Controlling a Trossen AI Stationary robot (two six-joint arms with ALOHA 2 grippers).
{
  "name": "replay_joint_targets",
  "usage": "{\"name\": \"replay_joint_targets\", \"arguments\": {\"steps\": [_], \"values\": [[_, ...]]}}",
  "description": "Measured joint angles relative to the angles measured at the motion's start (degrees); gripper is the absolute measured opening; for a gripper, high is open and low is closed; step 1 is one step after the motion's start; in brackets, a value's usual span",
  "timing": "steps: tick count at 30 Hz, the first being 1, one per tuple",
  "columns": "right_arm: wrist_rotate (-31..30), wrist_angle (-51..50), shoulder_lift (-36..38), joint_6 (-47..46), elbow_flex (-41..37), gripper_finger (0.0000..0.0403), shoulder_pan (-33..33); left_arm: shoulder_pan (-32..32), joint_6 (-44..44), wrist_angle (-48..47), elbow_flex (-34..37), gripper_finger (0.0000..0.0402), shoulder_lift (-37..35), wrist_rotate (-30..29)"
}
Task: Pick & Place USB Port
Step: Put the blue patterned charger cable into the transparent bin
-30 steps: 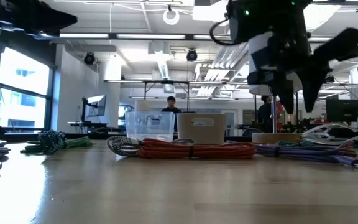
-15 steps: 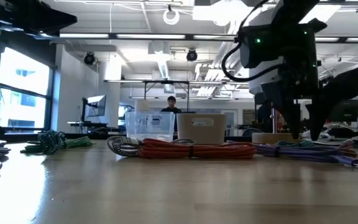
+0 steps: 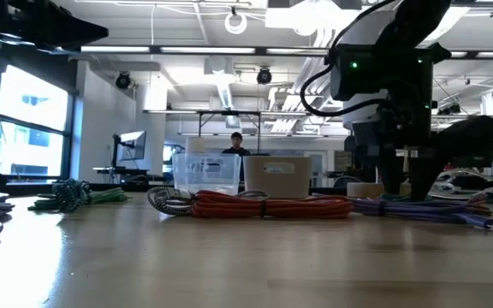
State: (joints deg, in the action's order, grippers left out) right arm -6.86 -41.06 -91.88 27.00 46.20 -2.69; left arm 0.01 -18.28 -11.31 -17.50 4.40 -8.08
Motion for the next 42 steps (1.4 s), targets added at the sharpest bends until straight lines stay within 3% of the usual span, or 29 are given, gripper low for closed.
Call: {"name": "replay_joint_targets", "arguments": {"steps": [5, 11, 18, 25, 30, 37, 42], "values": [[-0.14, 1.4, 0.26, -1.84, -1.46, 0.0127, 0.0, 0.0, -0.07, 0.02, 0.0, 0.0009, 0.0, -0.03], [1.73, 1.29, 0.26, -8.95, -2.03, 0.0018, -1.4, 0.0, -0.81, 0.21, 0.0, 0.0009, 0.0, -0.1], [-0.54, -0.73, 0.32, -17.66, -0.09, 0.0017, -1.48, 0.0, 3.31, 2.9, 0.0, 0.0009, 0.0, 0.25], [-3.21, -10.03, 3.36, -22.52, 10.88, 0.0015, 2.05, 0.0, 7.72, 9.06, -0.05, 0.0014, -0.02, -1.43], [-4.48, -10.93, 7.42, -24.65, 21.77, 0.0015, 4.97, 0.0, 9.57, 8.1, -1.5, 0.0058, 0.21, -0.32], [-6.62, -3.24, 8.51, -23.22, 37.85, 0.0015, 7.58, 0.0, 10.56, 8.9, -5.34, 0.0154, 5.22, 2.34], [-3.79, 6.6, 5.69, -18.52, 46.27, 0.0015, 7.8, 0.0, 7.24, 19.24, -7.32, 0.0172, 14.14, 6.58]]}}
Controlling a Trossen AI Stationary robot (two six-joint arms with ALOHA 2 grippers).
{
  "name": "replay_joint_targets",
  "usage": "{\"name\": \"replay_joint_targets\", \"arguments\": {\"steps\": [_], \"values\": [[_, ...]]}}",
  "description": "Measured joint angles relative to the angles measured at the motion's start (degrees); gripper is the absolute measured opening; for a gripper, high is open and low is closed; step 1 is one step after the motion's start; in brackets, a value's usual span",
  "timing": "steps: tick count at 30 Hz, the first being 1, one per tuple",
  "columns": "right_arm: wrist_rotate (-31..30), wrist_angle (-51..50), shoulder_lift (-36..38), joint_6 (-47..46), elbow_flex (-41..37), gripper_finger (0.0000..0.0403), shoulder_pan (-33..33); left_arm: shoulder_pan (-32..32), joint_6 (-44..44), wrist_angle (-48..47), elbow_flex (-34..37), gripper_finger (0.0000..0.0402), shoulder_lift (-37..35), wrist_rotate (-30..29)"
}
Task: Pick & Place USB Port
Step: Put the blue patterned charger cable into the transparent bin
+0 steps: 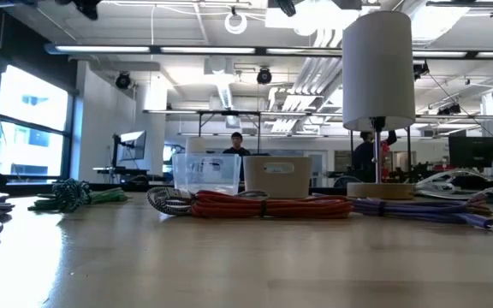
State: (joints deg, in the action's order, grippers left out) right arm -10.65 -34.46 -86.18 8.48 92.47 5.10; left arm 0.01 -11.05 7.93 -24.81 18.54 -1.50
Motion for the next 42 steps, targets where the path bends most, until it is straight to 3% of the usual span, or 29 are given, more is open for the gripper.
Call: {"name": "replay_joint_targets", "arguments": {"steps": [4, 16, 42], "values": [[0.64, 1.86, -3.43, 2.8, 5.28, 0.0015, 0.0, 0.0, -3.21, 7.71, -3.0, 0.0172, 7.71, 1.01], [3.98, 3.06, -10.17, 5.64, 11.81, 0.0015, -0.22, 0.0, -5.28, 8.61, -17.01, 0.0172, 25.15, 7.74], [4.98, 4.66, -10.33, 5.98, 11.73, 0.0015, -0.59, -0.01, -5.27, 8.75, -26.79, 0.0172, 38.41, 13.96]]}}
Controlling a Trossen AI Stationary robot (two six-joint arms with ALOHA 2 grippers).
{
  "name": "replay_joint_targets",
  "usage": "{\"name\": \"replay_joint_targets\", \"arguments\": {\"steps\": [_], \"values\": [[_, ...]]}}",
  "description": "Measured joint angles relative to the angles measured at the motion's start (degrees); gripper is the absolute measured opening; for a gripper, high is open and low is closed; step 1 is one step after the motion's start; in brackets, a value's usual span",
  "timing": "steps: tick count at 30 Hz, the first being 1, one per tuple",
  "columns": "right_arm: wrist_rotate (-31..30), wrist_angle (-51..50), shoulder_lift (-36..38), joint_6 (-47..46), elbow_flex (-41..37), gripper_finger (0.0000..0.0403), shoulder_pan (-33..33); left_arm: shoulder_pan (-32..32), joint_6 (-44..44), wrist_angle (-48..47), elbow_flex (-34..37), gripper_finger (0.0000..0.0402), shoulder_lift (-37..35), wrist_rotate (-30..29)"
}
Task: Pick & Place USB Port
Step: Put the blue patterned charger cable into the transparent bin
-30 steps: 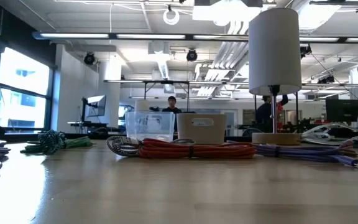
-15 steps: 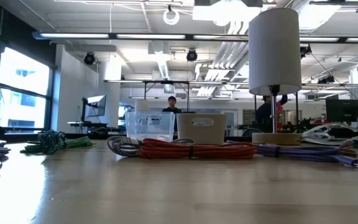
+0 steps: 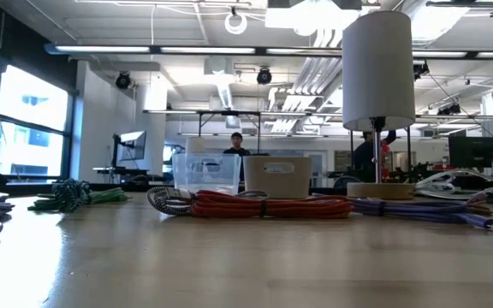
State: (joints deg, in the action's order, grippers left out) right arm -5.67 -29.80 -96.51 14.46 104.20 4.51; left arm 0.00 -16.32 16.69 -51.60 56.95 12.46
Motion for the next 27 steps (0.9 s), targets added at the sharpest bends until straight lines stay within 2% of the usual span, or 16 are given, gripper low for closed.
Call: {"name": "replay_joint_targets", "arguments": {"steps": [4, 7, 9, 12, 13, 22, 27], "values": [[0.01, -0.35, 0.0, -0.02, 0.0, 0.0015, 0.0, 0.01, -1.27, -0.09, -0.7, 0.0171, 0.97, 0.1], [0.13, -0.63, 0.0, -0.03, 0.0, 0.0015, 0.0, -0.02, -3.06, -0.17, -1.02, 0.0149, 1.09, 0.02], [0.24, -0.92, 0.0, -0.33, 0.0, 0.0015, 0.02, -0.02, -4.19, -0.2, -1.04, 0.011, 1.09, 0.04], [0.44, -0.9, 0.0, -0.44, -0.02, 0.002, 0.04, -0.04, -9.47, -0.31, -1.06, 0.0028, 1.09, 2.76], [0.46, -0.88, 0.0, -0.44, -0.01, 0.0025, 0.04, -0.05, -10.46, -0.31, -1.06, 0.0018, 1.09, 3.13], [-0.9, -2.36, 0.61, -2.7, -0.1, 0.0045, 0.04, -0.02, -12.66, -2.75, -1.08, 0.0006, 0.3, 0.0], [-3.44, -4.2, 2.45, -3.76, -0.11, 0.0073, 0.27, -0.04, -13.64, -7.55, -1.13, 0.0005, -1.77, -3.4]]}}
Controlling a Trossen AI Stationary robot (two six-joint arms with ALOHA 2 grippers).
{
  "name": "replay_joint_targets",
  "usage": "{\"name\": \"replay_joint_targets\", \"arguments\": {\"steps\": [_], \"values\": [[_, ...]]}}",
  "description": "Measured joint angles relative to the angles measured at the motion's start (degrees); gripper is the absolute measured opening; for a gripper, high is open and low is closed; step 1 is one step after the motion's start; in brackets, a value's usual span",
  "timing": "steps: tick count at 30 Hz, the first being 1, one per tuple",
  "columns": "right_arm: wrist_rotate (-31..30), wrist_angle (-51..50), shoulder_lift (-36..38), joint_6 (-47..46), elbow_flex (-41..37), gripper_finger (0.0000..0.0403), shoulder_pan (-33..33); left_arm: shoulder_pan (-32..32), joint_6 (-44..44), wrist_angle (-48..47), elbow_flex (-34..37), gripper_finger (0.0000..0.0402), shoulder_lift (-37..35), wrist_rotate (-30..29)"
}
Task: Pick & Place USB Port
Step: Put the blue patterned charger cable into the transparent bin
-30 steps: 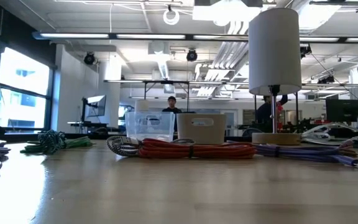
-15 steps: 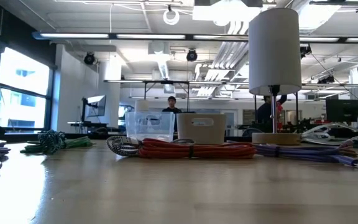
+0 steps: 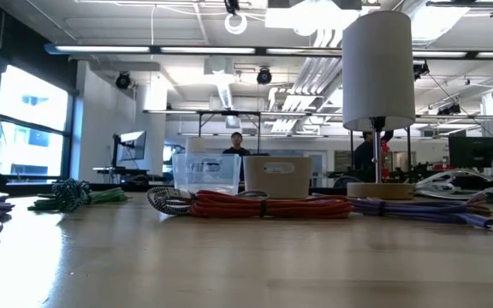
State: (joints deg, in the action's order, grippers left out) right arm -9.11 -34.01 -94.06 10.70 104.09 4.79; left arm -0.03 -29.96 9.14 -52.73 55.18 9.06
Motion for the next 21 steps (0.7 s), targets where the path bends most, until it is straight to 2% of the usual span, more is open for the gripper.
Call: {"name": "replay_joint_targets", "arguments": {"steps": [6, 11, 14, 17, 21], "values": [[-5.22, -2.94, 2.77, -0.22, 0.01, 0.0123, 1.5, -0.39, -5.37, -10.41, 0.0, 0.0005, -2.72, -9.18], [-7.81, -6.26, 4.57, -2.01, 0.02, 0.0149, 2.87, -6.19, -8.79, -24.49, -2.34, 0.0005, -2.32, -14.28], [-9.52, -7.72, 5.08, -2.95, 0.02, 0.0153, 3.71, -10.94, -11.83, -30.44, -4.56, 0.0005, -0.31, -13.54], [-10.02, -8.55, 5.23, -3.1, 0.02, 0.0151, 4.09, -16.2, -15.0, -34.7, -7.13, 0.0005, 2.01, -8.87], [-9.92, -9.41, 5.3, -4.21, 0.02, 0.0146, 4.31, -22.42, -23.6, -40.96, -10.96, 0.0005, 5.35, -2.31]]}}
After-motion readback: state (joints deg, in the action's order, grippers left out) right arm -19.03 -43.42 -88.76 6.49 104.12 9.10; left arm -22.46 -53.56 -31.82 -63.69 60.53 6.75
